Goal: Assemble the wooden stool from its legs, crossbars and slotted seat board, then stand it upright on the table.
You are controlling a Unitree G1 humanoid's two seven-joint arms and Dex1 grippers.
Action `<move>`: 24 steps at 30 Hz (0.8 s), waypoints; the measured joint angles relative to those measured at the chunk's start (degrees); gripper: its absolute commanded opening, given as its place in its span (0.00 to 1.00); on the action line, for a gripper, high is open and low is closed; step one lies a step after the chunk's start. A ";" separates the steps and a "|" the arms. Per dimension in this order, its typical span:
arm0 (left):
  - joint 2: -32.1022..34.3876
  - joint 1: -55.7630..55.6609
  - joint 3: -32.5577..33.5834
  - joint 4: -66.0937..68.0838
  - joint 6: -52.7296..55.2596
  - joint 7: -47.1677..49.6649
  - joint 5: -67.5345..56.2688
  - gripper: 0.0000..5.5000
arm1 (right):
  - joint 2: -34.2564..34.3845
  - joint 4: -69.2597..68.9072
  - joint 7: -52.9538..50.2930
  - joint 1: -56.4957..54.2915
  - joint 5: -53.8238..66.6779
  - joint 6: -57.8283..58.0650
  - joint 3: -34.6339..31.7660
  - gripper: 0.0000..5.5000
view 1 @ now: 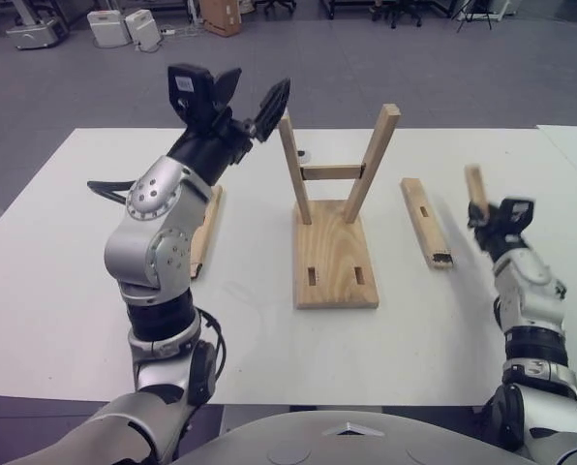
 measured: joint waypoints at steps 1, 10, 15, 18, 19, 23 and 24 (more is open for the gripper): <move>-1.30 -2.35 1.49 0.64 1.76 1.34 -3.40 0.76 | -1.58 -4.69 0.16 -2.70 -1.97 -0.98 1.84 0.24; -6.34 -17.87 9.05 6.59 6.73 10.51 -29.74 0.68 | 5.05 -39.83 8.14 -15.92 7.30 8.14 20.39 0.24; -6.12 -17.98 9.21 7.04 6.46 15.98 -37.99 0.50 | 5.22 -40.03 9.83 -16.19 8.24 9.78 21.16 0.24; -5.84 -17.98 9.19 7.76 6.02 18.43 -41.96 0.40 | 4.94 -40.74 11.29 -16.19 7.69 9.33 21.68 0.24; -5.71 -17.98 9.04 8.02 5.91 18.94 -42.62 0.37 | 4.93 -40.95 11.58 -16.19 7.44 8.99 21.87 0.24; -4.39 -17.94 7.69 8.42 4.94 20.86 -44.86 0.24 | 4.91 -41.39 12.50 -16.19 6.96 8.44 22.10 0.24; -3.99 -17.86 7.41 8.44 4.72 21.31 -45.80 0.20 | 4.91 -41.58 12.52 -16.19 6.89 8.36 22.09 0.24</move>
